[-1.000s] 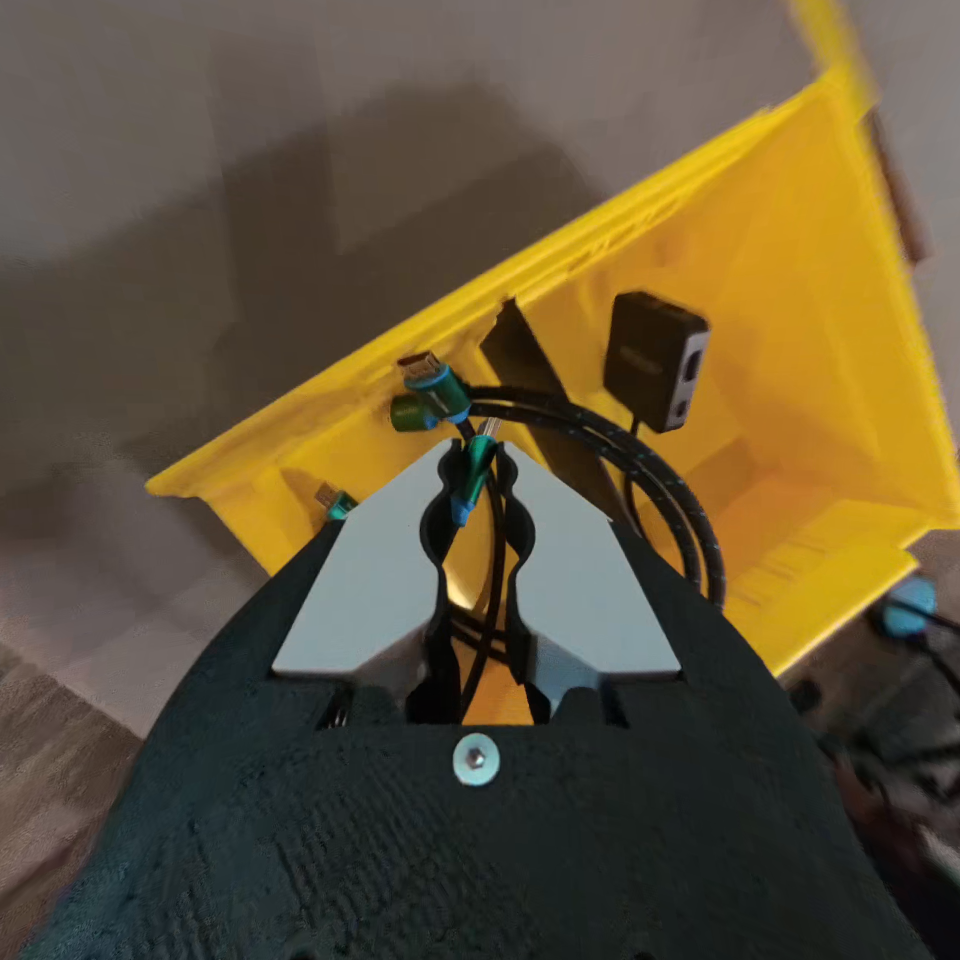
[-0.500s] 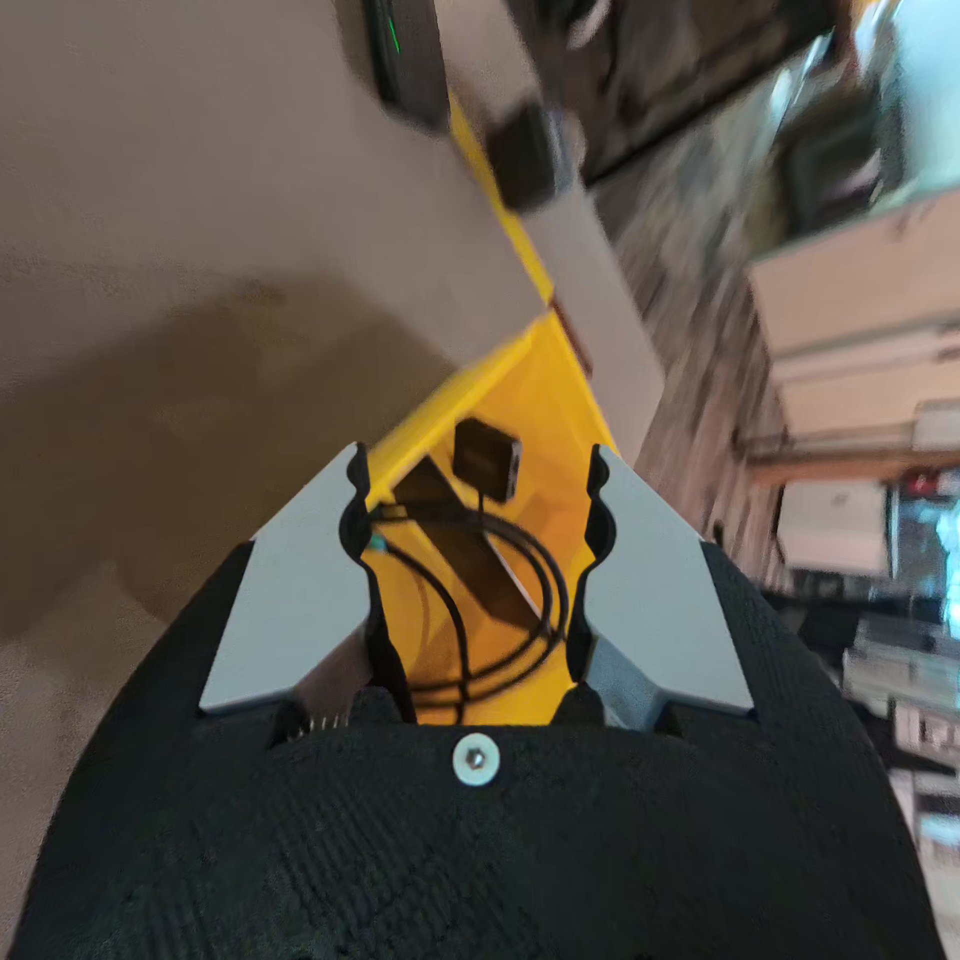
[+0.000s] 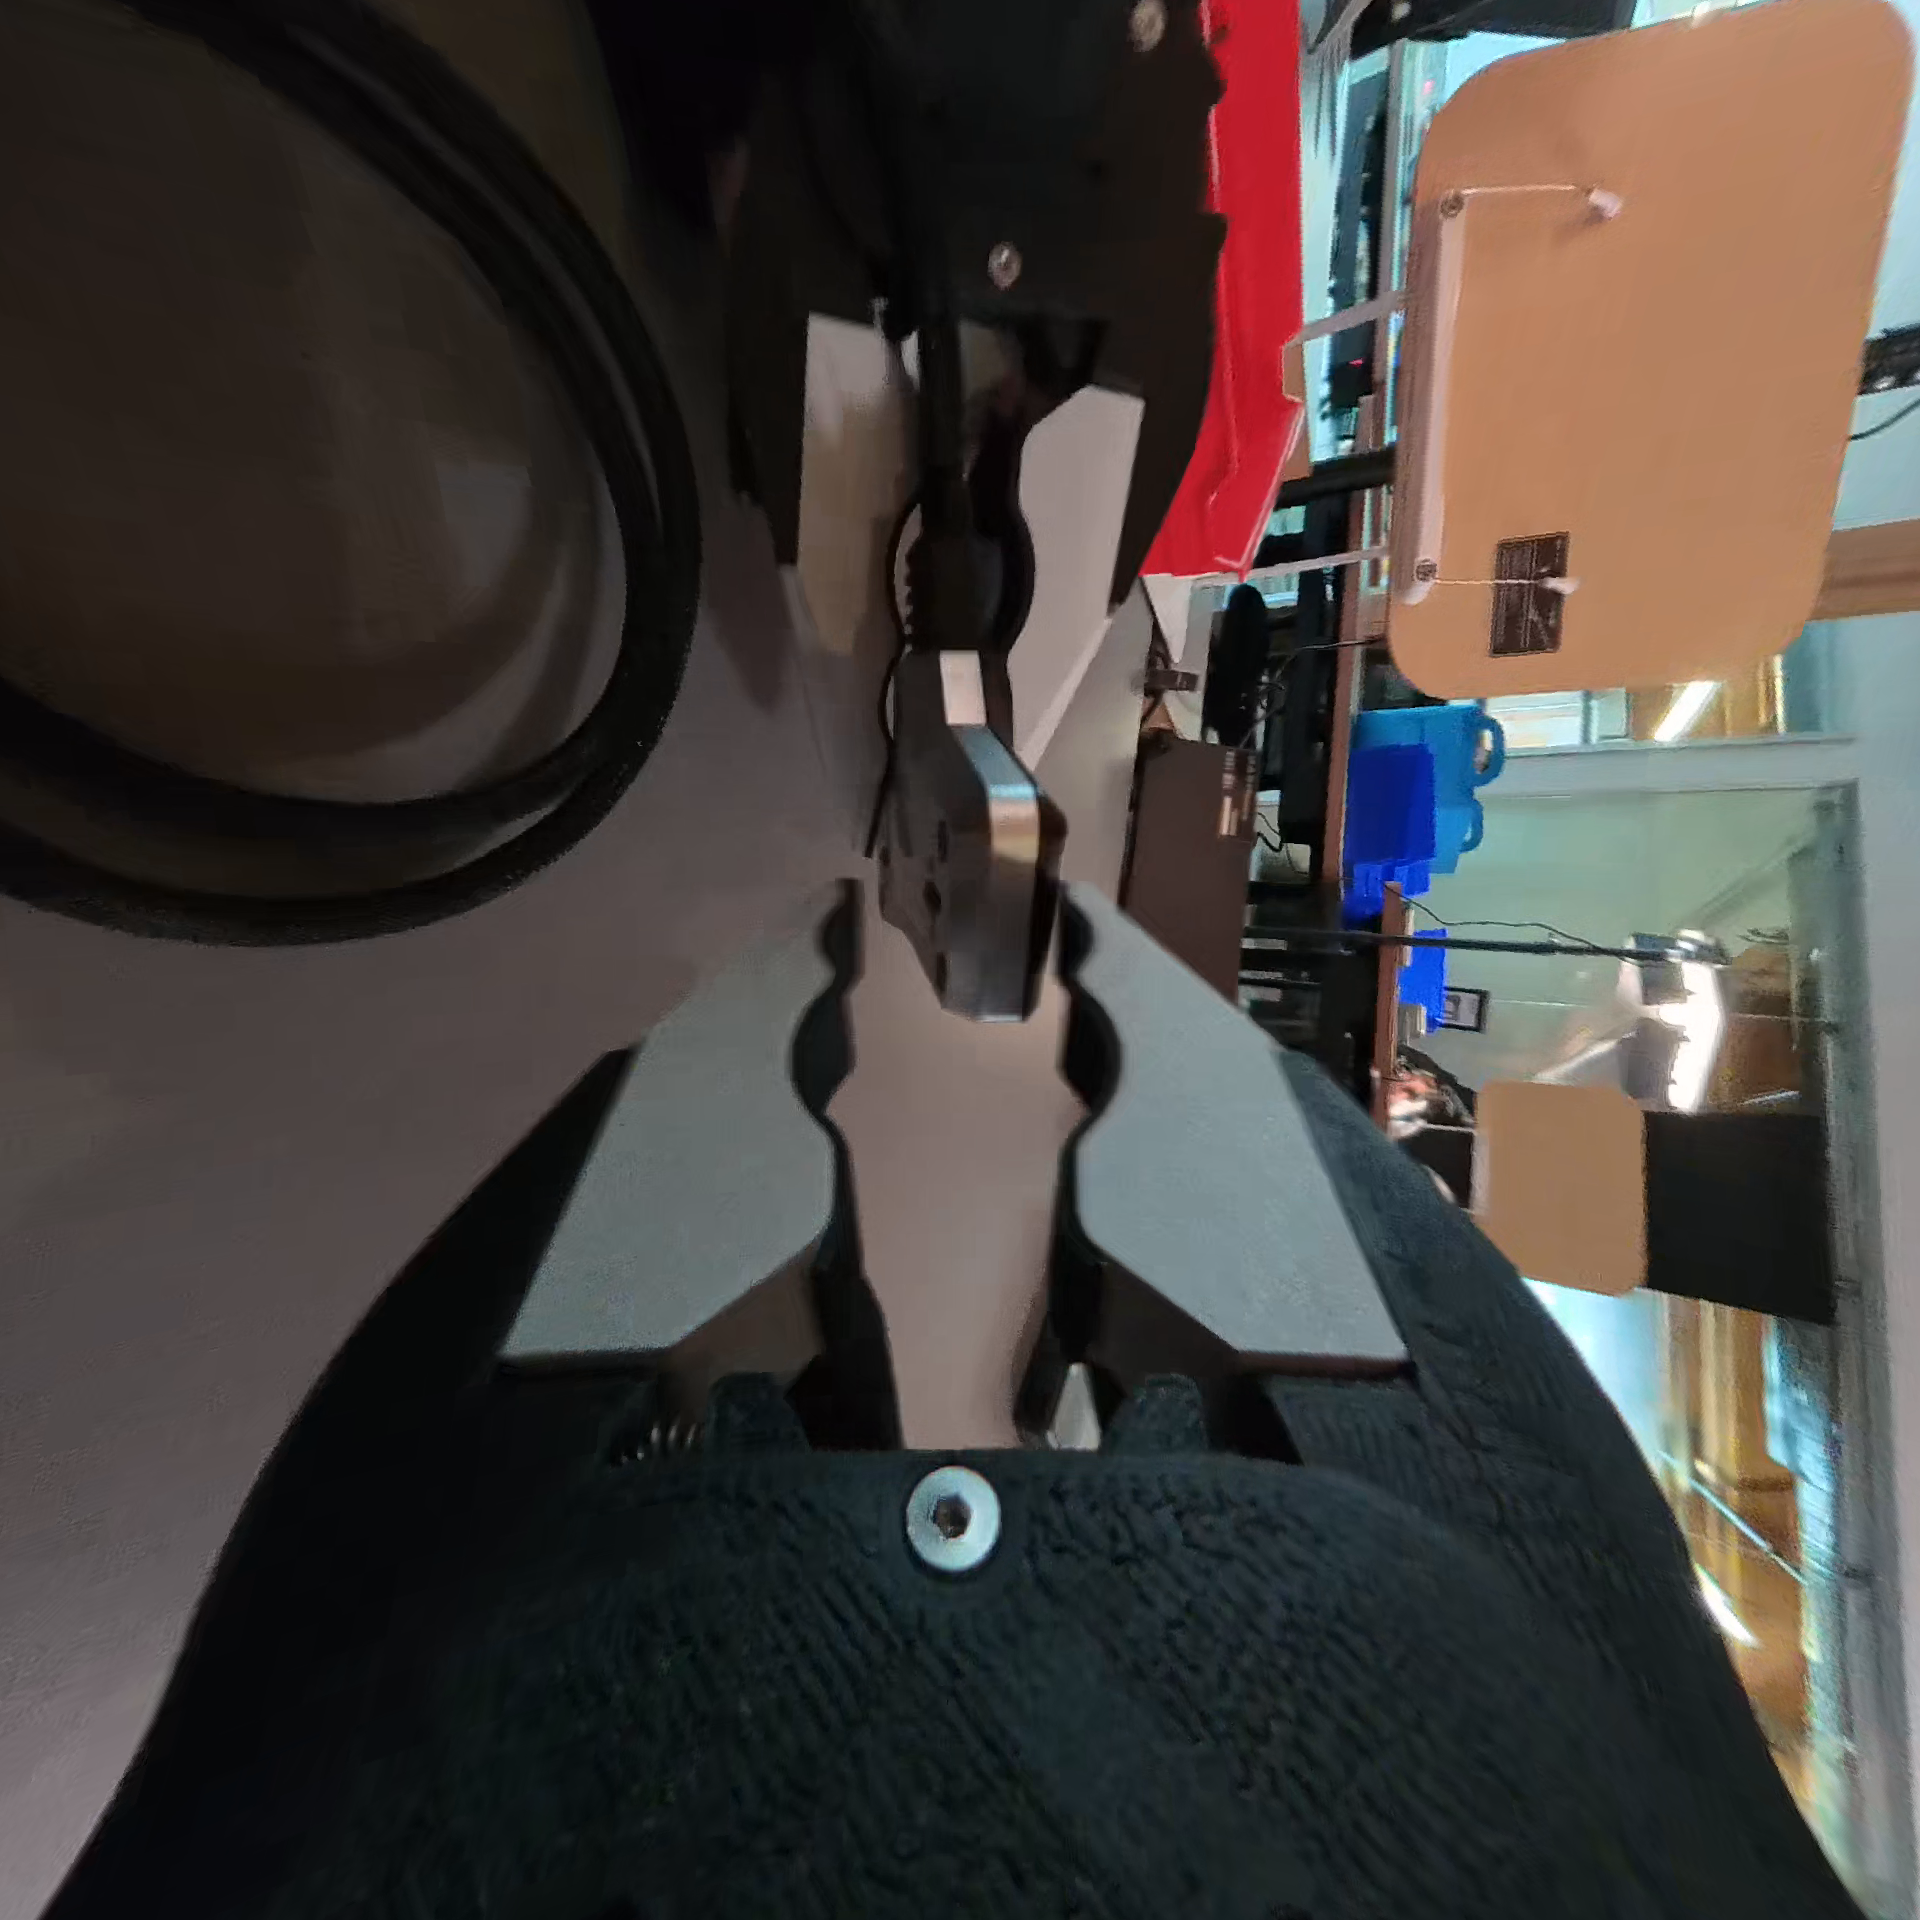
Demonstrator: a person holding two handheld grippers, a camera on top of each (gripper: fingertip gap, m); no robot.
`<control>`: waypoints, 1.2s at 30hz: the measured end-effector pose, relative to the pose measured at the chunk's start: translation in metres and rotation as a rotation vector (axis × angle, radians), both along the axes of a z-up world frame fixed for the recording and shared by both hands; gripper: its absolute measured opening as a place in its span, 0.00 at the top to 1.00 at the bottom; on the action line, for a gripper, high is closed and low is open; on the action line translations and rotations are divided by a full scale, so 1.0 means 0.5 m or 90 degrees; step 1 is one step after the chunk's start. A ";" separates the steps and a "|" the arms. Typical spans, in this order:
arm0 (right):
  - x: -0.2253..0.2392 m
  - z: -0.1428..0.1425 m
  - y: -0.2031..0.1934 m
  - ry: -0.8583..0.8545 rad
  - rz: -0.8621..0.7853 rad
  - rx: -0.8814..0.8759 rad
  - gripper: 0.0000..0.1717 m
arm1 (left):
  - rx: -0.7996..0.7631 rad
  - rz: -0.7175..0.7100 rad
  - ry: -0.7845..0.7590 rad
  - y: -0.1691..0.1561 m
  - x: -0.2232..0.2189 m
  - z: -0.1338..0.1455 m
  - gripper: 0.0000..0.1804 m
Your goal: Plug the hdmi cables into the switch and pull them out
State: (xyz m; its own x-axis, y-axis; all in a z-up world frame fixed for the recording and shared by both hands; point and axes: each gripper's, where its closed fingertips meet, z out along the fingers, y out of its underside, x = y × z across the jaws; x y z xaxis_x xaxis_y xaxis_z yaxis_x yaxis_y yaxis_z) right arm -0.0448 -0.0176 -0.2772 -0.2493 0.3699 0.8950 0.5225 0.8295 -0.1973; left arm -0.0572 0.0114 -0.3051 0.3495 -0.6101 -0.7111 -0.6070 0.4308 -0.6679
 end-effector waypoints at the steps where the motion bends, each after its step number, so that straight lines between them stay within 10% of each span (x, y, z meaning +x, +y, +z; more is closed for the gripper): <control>1: -0.002 0.002 0.003 0.006 0.005 0.015 0.88 | 0.012 0.011 -0.006 0.004 -0.003 0.006 0.89; 7: 0.069 0.107 0.064 0.121 -0.105 0.042 0.90 | 0.026 0.072 -0.191 0.026 -0.054 0.090 0.76; 13: 0.338 0.315 0.187 0.283 -0.382 0.156 0.89 | -0.007 0.145 -0.344 0.059 -0.135 0.129 0.82; 22: 0.752 0.537 0.277 0.171 -0.663 0.409 0.89 | -0.048 0.142 -0.390 0.065 -0.146 0.128 0.81; 29: 0.845 0.481 0.372 -0.177 -0.645 0.524 0.89 | -0.052 0.138 -0.366 0.066 -0.135 0.120 0.82; 36: 0.819 0.289 0.437 -0.163 -0.639 0.402 0.90 | -0.052 0.136 -0.360 0.065 -0.133 0.118 0.83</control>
State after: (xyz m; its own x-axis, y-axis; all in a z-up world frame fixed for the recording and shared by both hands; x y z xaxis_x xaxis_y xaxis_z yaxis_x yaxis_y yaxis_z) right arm 0.3647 0.2008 -0.1329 -0.2986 0.0169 0.9542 0.9527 -0.0544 0.2991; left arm -0.1235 0.0440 -0.2461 0.7800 -0.5292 -0.3339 -0.2166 0.2722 -0.9375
